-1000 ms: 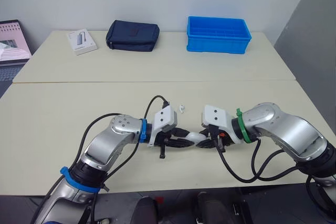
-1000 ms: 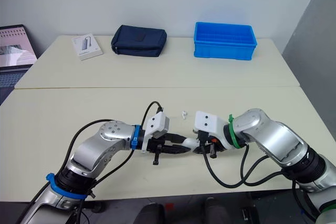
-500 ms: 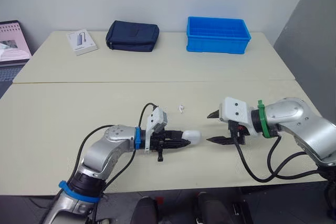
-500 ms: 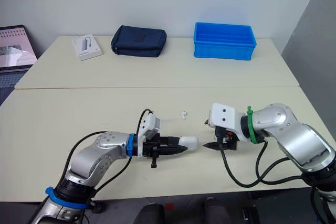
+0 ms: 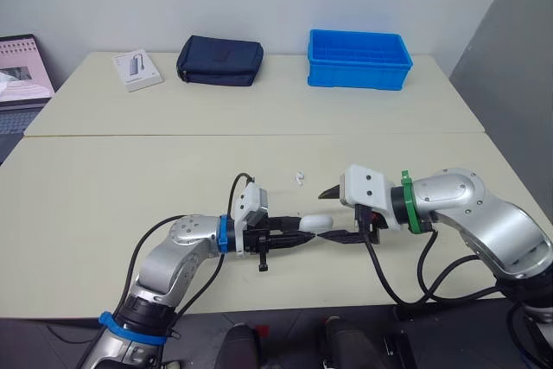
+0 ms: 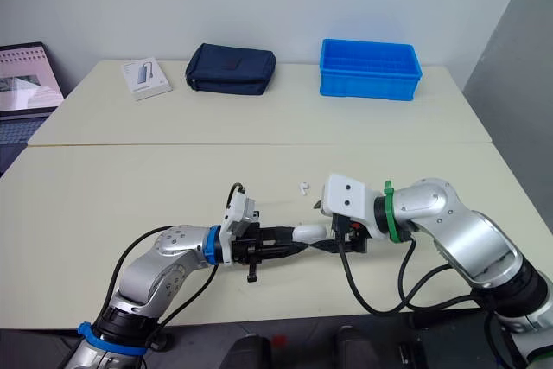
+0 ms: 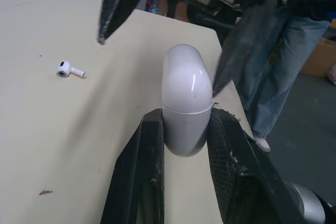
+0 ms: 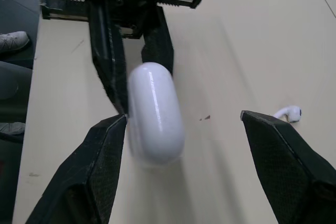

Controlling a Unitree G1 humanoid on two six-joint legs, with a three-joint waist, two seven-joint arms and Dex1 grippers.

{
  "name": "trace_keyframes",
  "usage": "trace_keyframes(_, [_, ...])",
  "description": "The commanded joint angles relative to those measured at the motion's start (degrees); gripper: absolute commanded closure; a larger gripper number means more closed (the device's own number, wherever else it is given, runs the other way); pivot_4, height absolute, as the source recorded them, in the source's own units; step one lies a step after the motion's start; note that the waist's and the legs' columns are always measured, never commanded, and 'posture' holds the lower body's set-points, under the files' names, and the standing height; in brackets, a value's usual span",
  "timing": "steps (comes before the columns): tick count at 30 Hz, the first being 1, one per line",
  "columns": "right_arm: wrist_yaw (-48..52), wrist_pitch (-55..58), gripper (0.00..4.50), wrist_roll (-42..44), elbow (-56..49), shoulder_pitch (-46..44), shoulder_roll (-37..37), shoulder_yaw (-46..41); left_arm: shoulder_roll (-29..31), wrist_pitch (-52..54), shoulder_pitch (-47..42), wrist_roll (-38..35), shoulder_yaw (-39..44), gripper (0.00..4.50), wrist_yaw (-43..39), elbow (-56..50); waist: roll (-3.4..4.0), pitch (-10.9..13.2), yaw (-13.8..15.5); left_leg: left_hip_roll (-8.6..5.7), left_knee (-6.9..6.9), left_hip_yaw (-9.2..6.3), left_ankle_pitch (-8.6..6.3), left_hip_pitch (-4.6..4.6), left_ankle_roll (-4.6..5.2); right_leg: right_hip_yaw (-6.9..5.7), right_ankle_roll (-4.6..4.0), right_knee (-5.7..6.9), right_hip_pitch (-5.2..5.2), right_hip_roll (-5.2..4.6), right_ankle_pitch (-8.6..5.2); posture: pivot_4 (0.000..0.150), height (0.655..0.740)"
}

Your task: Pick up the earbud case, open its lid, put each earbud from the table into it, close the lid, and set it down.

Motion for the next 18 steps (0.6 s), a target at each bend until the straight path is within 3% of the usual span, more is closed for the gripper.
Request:
trace_keyframes(1, [0.2, 0.3, 0.89, -0.1, 0.8, -2.4, 0.4, -1.5, 0.5, -1.1, 0.4, -0.2, -0.7, 3.73, -1.3, -3.4, 0.00, 0.0, 0.0, 0.00, 0.00, 0.00, 0.00, 0.00, 0.00, 0.00, 0.00, 0.00, 0.00, 0.00, 0.00, 0.150, 0.7391])
trace_keyframes(12, [1.6, 1.1, 0.89, 2.7, 1.9, -2.8, 1.0, -4.9, 0.5, -1.6, 0.8, 0.2, -0.3, 3.73, -0.7, -2.4, 0.00, 0.0, 0.0, 0.00, 0.00, 0.01, 0.00, -0.02, 0.00, 0.01, 0.00, -0.02, -0.01, 0.01, 0.00, 0.150, 0.7391])
trace_keyframes(18, [2.5, -5.1, 0.89, 4.6, -1.1, 5.4, -2.1, -12.9, 0.1, -3.2, 3.4, -1.2, 5.8, 3.73, 3.1, -1.4, 0.00, 0.0, 0.1, 0.00, 0.00, 0.01, 0.00, -0.03, 0.00, 0.01, 0.01, -0.04, 0.00, 0.00, 0.00, 0.150, 0.7391])
